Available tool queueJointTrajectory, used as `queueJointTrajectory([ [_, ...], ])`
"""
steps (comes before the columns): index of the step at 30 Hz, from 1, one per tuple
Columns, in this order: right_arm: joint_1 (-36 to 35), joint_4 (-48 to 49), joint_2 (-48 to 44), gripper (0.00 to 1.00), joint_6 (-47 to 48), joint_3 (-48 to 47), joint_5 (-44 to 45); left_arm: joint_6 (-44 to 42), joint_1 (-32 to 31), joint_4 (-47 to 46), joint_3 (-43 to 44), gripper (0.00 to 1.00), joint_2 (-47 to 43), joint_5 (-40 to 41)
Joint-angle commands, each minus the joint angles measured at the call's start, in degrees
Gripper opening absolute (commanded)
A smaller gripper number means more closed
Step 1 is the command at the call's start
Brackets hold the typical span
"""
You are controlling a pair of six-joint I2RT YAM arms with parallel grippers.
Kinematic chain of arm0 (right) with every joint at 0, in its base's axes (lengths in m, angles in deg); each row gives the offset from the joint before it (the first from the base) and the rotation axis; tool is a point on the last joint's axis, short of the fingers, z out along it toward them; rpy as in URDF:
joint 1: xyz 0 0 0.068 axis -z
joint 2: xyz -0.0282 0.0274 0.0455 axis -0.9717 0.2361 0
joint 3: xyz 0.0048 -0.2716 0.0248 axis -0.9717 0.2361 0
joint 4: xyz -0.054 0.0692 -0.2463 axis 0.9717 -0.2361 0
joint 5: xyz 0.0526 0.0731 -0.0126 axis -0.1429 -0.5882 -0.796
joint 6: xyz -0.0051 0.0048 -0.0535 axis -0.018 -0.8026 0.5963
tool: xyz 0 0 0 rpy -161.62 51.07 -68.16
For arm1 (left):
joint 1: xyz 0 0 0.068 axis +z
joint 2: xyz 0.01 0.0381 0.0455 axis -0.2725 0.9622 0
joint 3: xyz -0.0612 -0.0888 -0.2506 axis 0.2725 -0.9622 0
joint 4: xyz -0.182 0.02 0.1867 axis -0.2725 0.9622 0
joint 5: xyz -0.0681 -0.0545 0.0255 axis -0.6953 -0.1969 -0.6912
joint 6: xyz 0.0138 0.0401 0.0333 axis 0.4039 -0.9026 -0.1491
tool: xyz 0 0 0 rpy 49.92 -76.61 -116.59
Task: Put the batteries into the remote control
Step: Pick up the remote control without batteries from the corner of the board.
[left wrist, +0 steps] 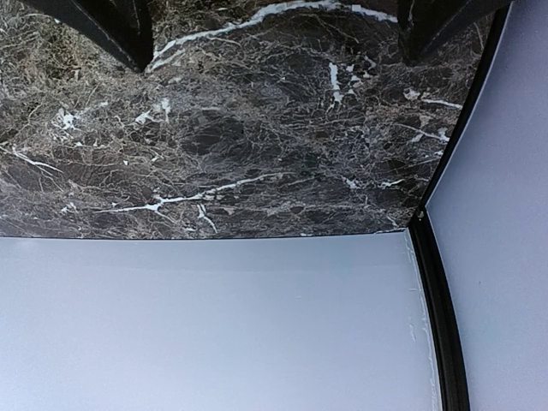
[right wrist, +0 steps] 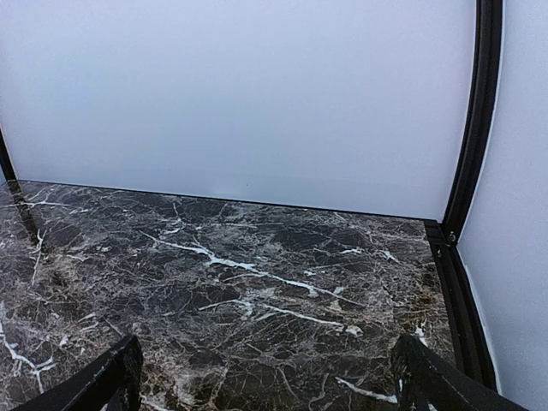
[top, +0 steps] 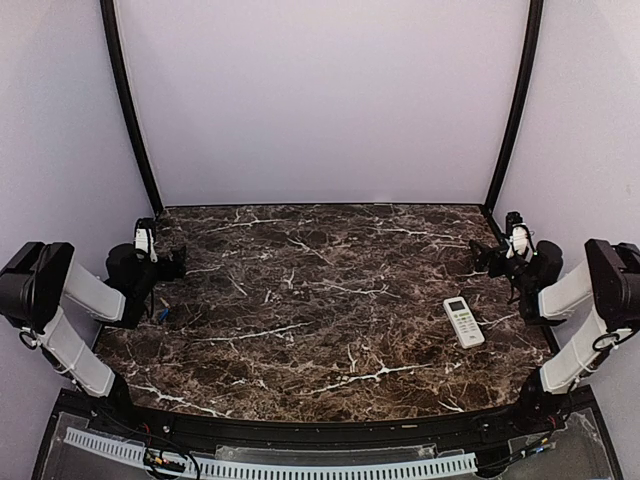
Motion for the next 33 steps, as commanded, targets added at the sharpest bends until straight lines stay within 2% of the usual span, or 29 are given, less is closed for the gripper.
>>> queueJointTrajectory([
  [1,-0.56,2.24,0.72,0.98,0.51,-1.04,-0.43,-0.91,-0.25,-1.29,1.21,0.99,0.15,-0.56],
  [5,-0.56,2.80,-0.44,0.98,0.51,-0.66,-2.51,-0.71,-0.17,-0.99,1.38,0.99,0.14,-0.38],
  [7,-0.65,-2.64,-4.80,0.98,1.59,-1.69,-3.14,-0.25,0.06,-0.08,1.72,0.99,0.02,-0.79],
  [9,-0.65,-15.74,-11.04,0.98,-0.62,-5.61,-0.70,-0.20,0.09,1.70,2.32,0.99,-1.46,0.70],
  [12,-1.11,-41.92,-17.62,0.98,-5.49,-14.51,1.50,2.86,0.10,23.08,11.20,0.99,-9.09,8.49],
  [13,-1.89,-47.87,-19.24,0.97,-6.04,-16.76,2.30,1.68,0.10,24.07,13.41,0.99,-10.18,8.18],
  [16,-6.42,-64.81,-22.10,0.95,-7.40,-22.98,10.92,1.64,0.10,21.21,16.49,0.99,-14.55,1.60],
  [19,-11.84,-82.00,-20.59,0.94,-12.46,-29.53,19.81,6.05,-0.97,32.90,25.78,0.99,-15.62,-5.60],
  [21,-14.94,-91.89,-17.84,0.93,-15.05,-33.14,22.84,4.18,-3.45,37.27,29.87,0.99,-15.55,-8.92],
  [23,-17.87,-101.78,-14.44,0.97,-16.77,-36.12,23.56,-1.78,-7.45,40.60,32.87,0.99,-15.94,-11.29],
  [26,-20.42,-110.56,-9.55,0.98,-18.87,-38.86,24.92,-10.37,-13.76,46.29,37.41,0.99,-16.69,-15.72],
  [29,-20.90,-115.17,-5.86,0.98,-21.04,-40.12,25.76,-11.67,-16.00,51.93,38.81,0.99,-17.36,-24.95],
  [33,-21.03,-118.57,0.41,0.98,-19.99,-41.47,22.09,-11.87,-17.07,49.47,34.40,0.99,-19.56,-32.29],
])
